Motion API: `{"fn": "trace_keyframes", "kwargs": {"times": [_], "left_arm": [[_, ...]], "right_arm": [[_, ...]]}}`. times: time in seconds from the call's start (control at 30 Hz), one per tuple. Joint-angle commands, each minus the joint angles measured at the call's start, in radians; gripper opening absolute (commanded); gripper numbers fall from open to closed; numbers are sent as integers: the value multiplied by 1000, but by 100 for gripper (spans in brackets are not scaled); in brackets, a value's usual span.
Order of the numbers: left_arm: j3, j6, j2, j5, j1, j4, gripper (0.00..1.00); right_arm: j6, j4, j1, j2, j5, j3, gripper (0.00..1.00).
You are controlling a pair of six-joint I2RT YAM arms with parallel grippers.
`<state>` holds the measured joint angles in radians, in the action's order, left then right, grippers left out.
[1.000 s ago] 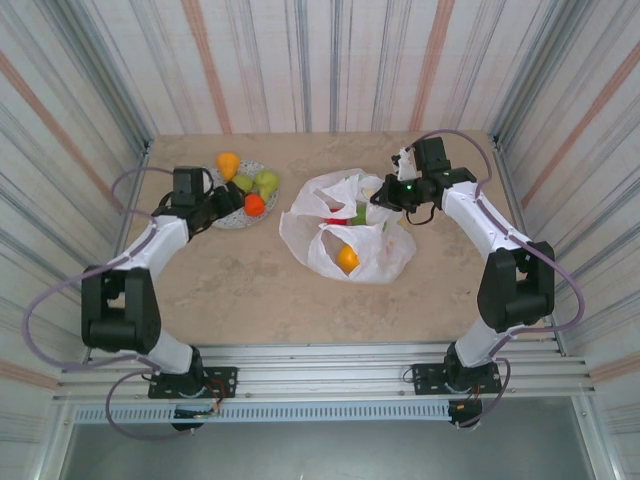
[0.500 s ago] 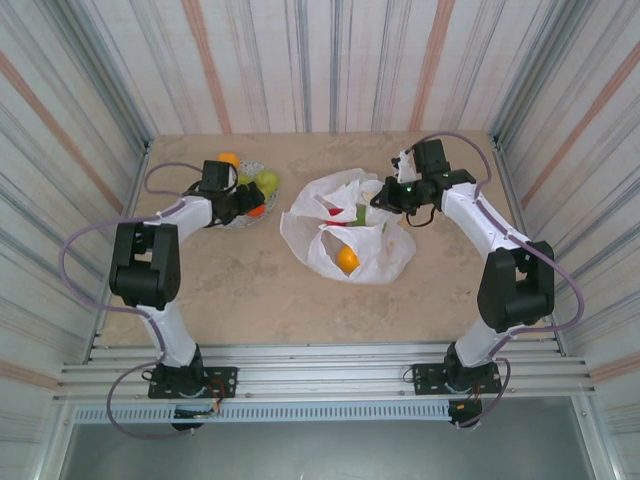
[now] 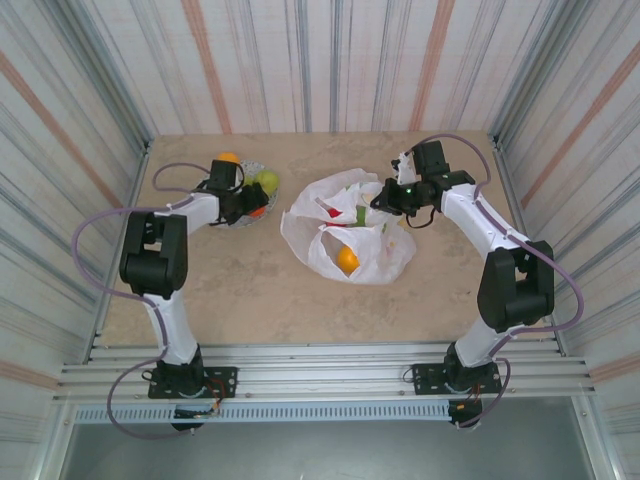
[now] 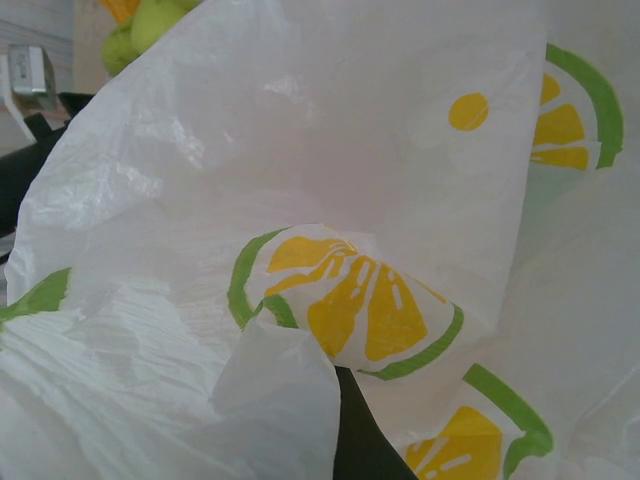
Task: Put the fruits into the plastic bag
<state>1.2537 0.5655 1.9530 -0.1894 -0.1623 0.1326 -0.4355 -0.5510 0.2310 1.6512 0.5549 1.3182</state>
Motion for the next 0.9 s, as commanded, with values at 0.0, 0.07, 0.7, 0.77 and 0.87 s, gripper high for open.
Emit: {"fn": "trace_keyframes", "kwargs": {"times": [0.0,0.07,0.7,0.77,0.87], "left_arm": [[27,11,20,11,-2,1,91],[29,10,24,8,-3,-1,89],[-16,4,-29,2,-1,-39,59],[-30,3,-47,6,-1,-43,58],[-58,7,-84,8,-2,-49,58]], "right_arm": [[8,-4,9,-10,21,-13,0],[8,-4,10,-8,20,-13,0],[5,-7,21,-10,10,-13,0],[5,-10,21,-14,9,-14,0],[9,-13,18,-20,4,-14,0]]}}
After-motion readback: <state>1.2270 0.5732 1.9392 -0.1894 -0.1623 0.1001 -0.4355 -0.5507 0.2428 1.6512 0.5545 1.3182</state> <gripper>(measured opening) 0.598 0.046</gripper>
